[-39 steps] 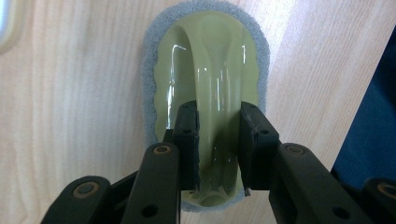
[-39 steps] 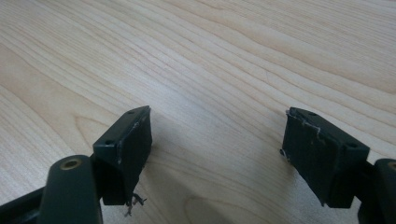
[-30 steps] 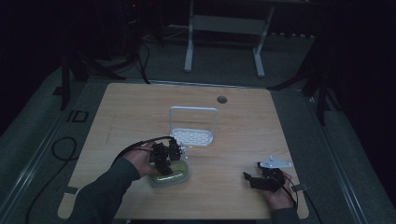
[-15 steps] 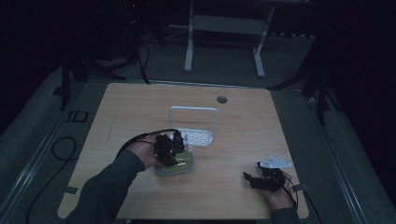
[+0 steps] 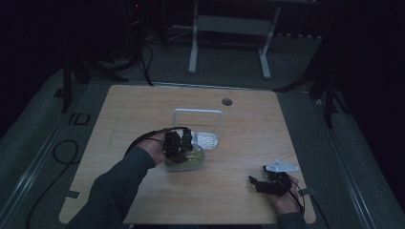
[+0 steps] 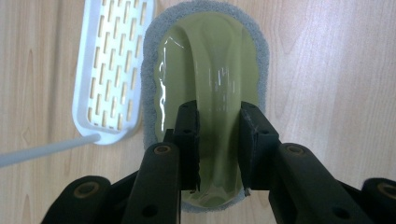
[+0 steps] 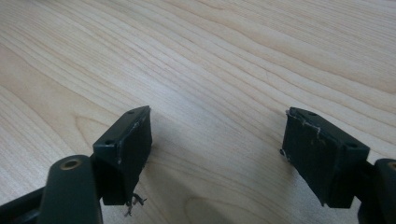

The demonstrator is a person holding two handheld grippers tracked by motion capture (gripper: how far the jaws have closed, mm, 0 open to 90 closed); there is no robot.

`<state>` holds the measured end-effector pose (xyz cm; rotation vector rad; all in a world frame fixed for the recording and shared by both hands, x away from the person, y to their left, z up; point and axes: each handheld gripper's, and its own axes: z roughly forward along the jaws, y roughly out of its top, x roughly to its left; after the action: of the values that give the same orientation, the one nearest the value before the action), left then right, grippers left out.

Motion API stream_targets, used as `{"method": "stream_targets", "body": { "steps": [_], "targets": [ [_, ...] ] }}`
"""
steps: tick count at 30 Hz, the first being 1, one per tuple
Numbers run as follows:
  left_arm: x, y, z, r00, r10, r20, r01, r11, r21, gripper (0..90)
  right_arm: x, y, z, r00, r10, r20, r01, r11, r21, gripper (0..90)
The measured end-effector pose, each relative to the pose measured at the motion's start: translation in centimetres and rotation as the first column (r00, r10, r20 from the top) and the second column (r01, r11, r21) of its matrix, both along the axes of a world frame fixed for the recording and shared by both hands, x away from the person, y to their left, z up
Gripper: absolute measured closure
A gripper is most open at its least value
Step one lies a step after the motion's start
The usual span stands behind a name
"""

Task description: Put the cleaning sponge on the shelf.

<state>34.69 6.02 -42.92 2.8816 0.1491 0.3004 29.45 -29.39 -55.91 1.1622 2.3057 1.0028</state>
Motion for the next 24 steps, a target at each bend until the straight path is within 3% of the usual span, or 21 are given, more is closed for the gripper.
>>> {"method": "stream_targets", "body": {
  "steps": [24],
  "targets": [
    [2.2,-0.8,-0.1,0.9949,-0.071,0.072,0.071,0.9975,0.002,71.7,0.0,0.0,0.0,1.0,0.0,0.0,0.0,1.0,0.0,23.4]
  ]
}}
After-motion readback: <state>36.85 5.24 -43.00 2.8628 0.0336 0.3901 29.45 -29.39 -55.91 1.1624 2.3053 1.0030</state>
